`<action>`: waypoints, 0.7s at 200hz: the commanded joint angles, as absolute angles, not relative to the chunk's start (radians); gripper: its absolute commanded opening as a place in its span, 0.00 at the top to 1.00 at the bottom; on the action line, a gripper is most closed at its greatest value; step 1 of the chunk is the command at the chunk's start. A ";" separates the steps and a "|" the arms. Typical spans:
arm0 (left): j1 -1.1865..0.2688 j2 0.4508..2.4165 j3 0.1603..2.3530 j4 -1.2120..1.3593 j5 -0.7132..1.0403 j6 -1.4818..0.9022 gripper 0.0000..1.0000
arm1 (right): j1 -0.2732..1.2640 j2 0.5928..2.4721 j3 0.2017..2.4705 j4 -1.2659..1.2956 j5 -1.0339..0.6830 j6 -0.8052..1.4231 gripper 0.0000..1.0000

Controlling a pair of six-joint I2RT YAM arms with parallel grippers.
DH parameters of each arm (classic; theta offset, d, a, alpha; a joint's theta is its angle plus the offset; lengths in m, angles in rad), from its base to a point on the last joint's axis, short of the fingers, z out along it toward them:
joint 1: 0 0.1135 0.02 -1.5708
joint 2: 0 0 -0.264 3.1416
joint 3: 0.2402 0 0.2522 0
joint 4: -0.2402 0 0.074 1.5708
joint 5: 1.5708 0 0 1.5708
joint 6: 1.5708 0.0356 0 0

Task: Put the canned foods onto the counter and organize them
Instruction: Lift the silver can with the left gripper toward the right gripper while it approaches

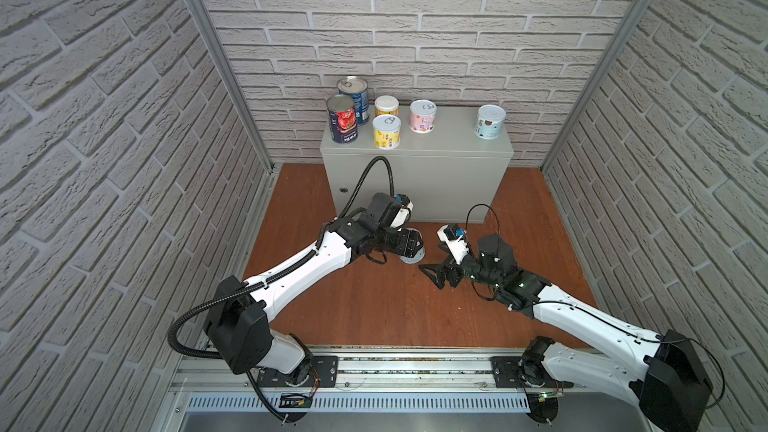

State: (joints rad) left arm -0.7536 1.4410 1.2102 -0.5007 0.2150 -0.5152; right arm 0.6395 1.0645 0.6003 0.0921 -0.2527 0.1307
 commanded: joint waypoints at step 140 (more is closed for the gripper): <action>-0.806 1.371 1.215 -0.367 0.328 -0.491 0.42 | 0.647 1.183 0.623 0.355 -0.185 0.151 0.07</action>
State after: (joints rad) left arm -0.7910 1.4254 1.2106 -0.4736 0.2680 -0.4870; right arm 0.6483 1.1759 0.6006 0.2588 -0.2192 0.1345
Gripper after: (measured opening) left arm 0.767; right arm 0.941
